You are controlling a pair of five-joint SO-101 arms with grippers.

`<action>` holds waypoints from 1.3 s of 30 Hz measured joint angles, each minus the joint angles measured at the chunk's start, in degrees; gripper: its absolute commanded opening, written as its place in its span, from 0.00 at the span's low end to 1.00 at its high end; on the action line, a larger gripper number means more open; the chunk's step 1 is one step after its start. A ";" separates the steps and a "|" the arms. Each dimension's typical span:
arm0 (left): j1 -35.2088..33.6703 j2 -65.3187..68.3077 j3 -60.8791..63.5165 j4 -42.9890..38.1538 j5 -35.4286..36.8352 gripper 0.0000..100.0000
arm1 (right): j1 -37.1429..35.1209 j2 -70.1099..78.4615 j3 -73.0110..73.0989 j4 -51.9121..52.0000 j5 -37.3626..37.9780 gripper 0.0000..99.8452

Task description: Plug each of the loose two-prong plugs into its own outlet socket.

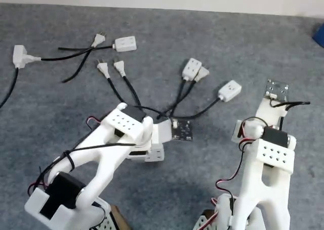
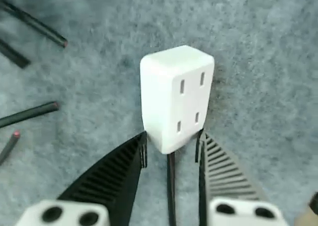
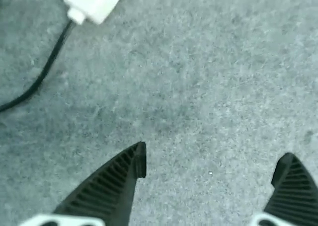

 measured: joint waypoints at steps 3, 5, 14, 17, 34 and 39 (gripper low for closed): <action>-1.41 0.00 0.09 -1.49 -3.69 0.16 | 0.00 0.00 0.00 0.00 0.00 0.39; -2.37 0.09 -0.35 -1.49 -4.66 0.16 | -0.53 0.00 0.00 0.00 0.00 0.39; -6.68 0.18 -11.16 1.23 -5.10 0.17 | -1.76 0.00 0.18 0.00 0.00 0.39; -8.00 0.18 -18.29 6.86 -5.19 0.17 | -1.76 0.00 0.18 0.00 0.00 0.39; -8.44 4.92 -7.03 -16.88 -1.58 0.17 | -3.16 0.00 0.18 0.00 0.00 0.39; -8.09 10.11 -6.42 -17.49 -1.58 0.17 | -3.08 0.00 0.18 0.00 0.00 0.39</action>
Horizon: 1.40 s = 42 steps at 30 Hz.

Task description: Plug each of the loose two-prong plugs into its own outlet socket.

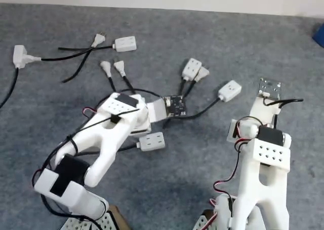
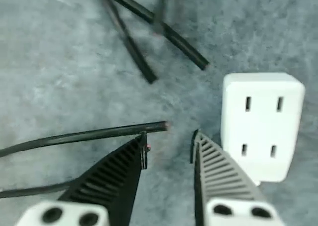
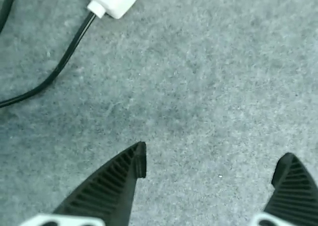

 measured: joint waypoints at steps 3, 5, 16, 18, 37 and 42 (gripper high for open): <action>1.49 0.18 0.44 -0.18 0.26 0.17 | 0.00 0.00 0.00 0.00 0.00 0.39; 2.64 0.18 0.79 -0.18 0.79 0.17 | 0.00 0.00 0.00 0.00 0.00 0.39; 10.02 0.18 0.79 3.96 4.57 0.16 | 0.00 0.00 1.14 -1.76 0.00 0.39; 10.99 0.18 0.79 4.66 4.57 0.16 | 0.00 0.00 1.32 -1.93 0.00 0.39; -2.99 0.79 -21.10 6.07 15.38 0.16 | -0.18 0.00 1.32 -2.20 0.00 0.39; -11.78 0.79 -24.79 6.07 31.65 0.16 | -4.92 0.00 1.32 -5.10 0.00 0.39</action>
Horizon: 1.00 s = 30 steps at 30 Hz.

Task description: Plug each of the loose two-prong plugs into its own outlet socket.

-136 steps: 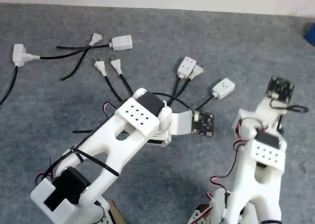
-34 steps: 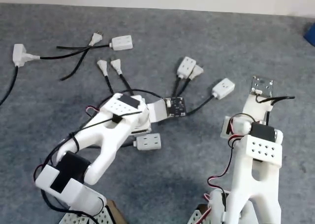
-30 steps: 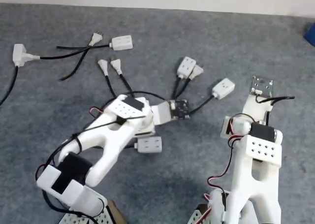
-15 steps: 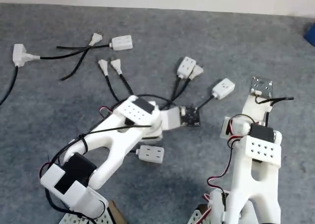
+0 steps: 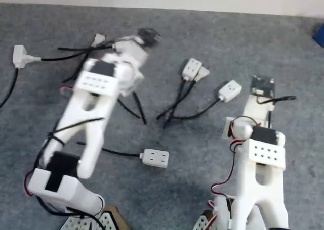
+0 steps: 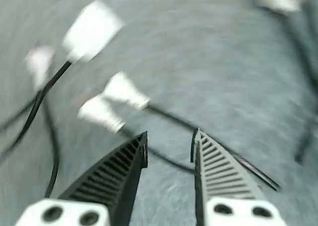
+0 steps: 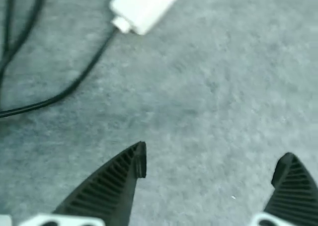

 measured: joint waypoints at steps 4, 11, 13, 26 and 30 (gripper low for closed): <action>-8.26 0.00 -0.44 0.00 10.81 0.16 | -4.66 0.00 -2.02 -0.70 -3.60 0.39; -13.80 0.00 2.11 0.00 22.42 0.16 | -12.92 4.04 -9.93 -4.57 -8.35 0.39; -14.42 0.00 4.40 -0.88 25.67 0.16 | -15.03 9.41 -13.80 -4.40 -8.44 0.39; -17.23 0.00 20.75 -24.44 27.34 0.16 | -24.53 66.20 -68.57 15.12 -16.26 0.39; -18.02 0.00 21.10 -25.23 27.34 0.16 | -26.20 79.21 -90.90 22.42 -18.29 0.39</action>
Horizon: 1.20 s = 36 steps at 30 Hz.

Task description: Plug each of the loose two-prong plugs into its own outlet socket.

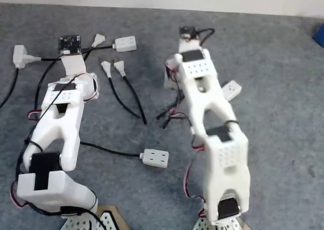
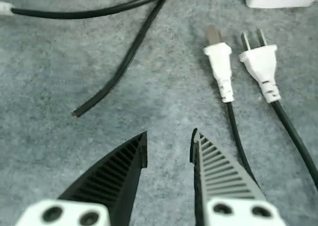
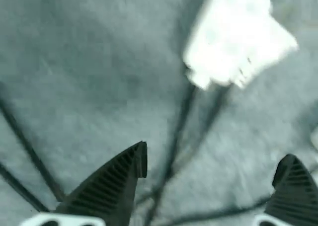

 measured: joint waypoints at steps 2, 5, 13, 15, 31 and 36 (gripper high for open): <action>-0.62 0.00 0.00 -0.09 0.00 0.16 | -1.85 5.71 -10.29 2.64 0.26 0.39; -1.05 0.00 0.00 -0.09 0.00 0.16 | -5.45 13.71 -24.00 6.95 3.87 0.39; -1.05 0.00 0.35 -0.09 0.00 0.16 | -12.40 30.07 -47.65 9.23 4.75 0.39; -1.14 0.00 0.35 -1.05 0.00 0.16 | -14.24 32.88 -49.58 9.23 5.54 0.39; -4.31 0.00 0.35 -1.67 5.19 0.16 | -17.23 38.68 -51.43 9.05 13.36 0.17; -4.31 0.00 0.35 -1.67 5.19 0.16 | -16.88 38.68 -52.40 10.46 13.54 0.01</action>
